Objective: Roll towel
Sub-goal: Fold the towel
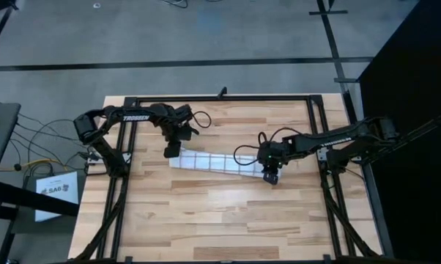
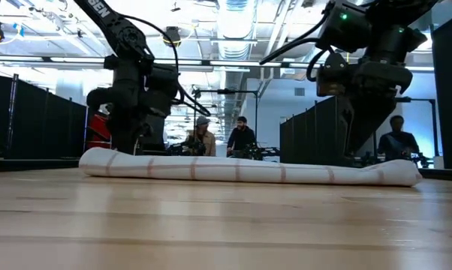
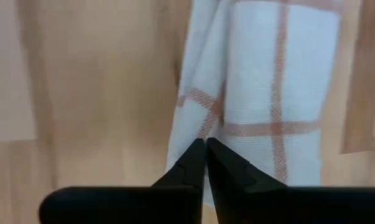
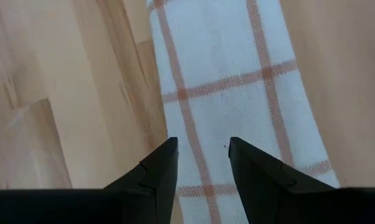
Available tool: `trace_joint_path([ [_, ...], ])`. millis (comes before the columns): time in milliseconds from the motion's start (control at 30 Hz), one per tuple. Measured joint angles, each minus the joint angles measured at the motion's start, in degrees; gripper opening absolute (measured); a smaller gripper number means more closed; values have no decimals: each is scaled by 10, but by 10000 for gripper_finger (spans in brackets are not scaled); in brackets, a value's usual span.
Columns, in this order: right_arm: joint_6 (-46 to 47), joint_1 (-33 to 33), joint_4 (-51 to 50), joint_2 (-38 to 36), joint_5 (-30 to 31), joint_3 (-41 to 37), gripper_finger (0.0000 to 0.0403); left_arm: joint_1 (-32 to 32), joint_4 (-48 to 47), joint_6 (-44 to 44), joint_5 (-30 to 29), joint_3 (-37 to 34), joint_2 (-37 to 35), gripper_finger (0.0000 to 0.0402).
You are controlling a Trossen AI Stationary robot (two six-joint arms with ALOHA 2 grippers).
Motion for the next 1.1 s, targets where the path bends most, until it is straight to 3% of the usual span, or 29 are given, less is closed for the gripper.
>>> trace_joint_path([
  [333, 0, -1, 2, 0, 0, 0, 132, -38, -44, 3, -167, 58, -5, 11],
  [633, 4, -2, 3, 0, 0, 0, 132, -48, -30, 57, -180, 48, -5, 11],
  [867, 11, -2, 7, 0, 0, 0, 132, -47, 26, 39, -193, 11, -5, 11],
  [1100, 46, 17, 75, 22, -9, 2, 132, -47, 32, 28, -195, -17, -1, 11],
])
